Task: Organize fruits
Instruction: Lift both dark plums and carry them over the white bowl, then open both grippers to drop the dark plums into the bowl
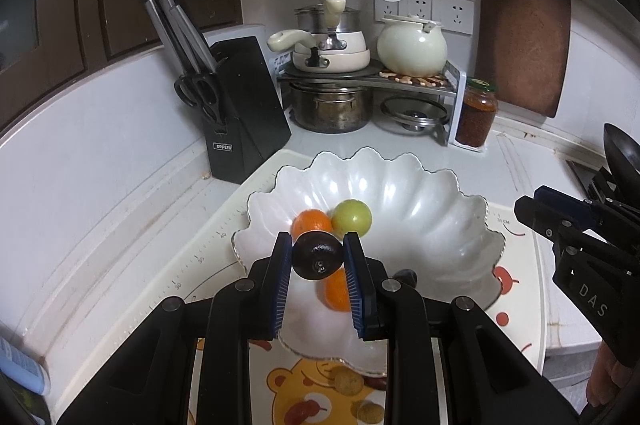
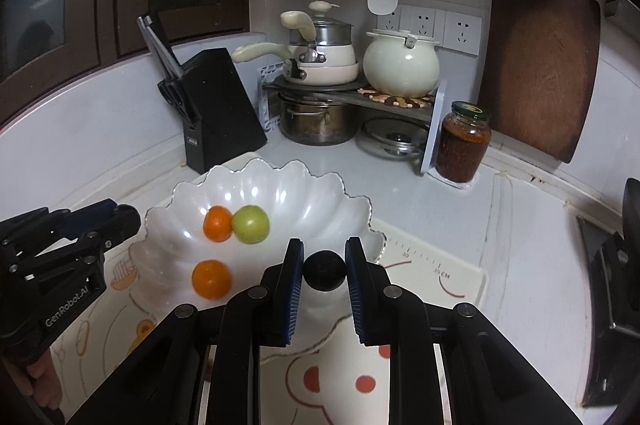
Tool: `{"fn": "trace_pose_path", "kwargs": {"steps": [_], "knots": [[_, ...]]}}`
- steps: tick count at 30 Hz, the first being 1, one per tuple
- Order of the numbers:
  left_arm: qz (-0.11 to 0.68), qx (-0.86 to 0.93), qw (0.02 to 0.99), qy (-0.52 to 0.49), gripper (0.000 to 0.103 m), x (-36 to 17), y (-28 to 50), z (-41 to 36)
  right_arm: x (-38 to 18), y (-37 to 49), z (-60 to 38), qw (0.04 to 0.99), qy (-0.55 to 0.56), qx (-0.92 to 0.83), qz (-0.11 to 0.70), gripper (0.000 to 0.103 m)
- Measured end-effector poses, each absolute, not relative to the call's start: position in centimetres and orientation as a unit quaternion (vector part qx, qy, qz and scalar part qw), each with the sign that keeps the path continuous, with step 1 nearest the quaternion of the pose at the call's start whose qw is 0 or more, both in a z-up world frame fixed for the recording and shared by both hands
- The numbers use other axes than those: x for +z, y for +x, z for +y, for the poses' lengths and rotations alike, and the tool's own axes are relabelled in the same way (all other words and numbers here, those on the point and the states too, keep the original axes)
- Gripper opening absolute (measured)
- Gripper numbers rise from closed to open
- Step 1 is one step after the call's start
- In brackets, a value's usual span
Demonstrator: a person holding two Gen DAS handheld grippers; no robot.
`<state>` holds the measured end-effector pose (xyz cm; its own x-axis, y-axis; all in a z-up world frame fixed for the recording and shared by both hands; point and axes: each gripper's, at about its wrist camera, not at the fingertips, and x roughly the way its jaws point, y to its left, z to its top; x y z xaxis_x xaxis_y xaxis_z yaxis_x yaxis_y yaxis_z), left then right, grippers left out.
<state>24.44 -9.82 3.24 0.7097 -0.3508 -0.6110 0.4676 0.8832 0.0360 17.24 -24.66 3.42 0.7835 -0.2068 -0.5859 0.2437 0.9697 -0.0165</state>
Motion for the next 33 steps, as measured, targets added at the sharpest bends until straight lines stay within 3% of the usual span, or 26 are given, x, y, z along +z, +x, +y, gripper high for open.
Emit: {"fn": "trace_pose_path", "kwargs": {"steps": [26, 28, 29, 31, 33], "knots": [[0.347, -0.204, 0.911, 0.095, 0.027, -0.3, 27.9, -11.4, 0.3, 21.5, -26.1, 0.932, 0.039, -0.102, 0.345, 0.023], [0.349, -0.203, 0.910, 0.096, 0.029, -0.4, 27.8, -11.4, 0.2, 21.6, -26.0, 0.931, 0.040, -0.097, 0.348, 0.023], [0.349, -0.202, 0.910, 0.097, 0.035, -0.4, 27.8, -11.4, 0.2, 21.6, -26.1, 0.931, 0.040, -0.097, 0.349, 0.023], [0.346, -0.198, 0.912, 0.097, 0.043, -0.3, 27.6, -11.3, 0.2, 21.6, -26.0, 0.931, 0.039, -0.098, 0.350, 0.027], [0.344, -0.194, 0.914, 0.097, 0.048, -0.1, 27.5, -11.2, 0.2, 21.5, -26.1, 0.931, 0.038, -0.102, 0.349, 0.043]]}}
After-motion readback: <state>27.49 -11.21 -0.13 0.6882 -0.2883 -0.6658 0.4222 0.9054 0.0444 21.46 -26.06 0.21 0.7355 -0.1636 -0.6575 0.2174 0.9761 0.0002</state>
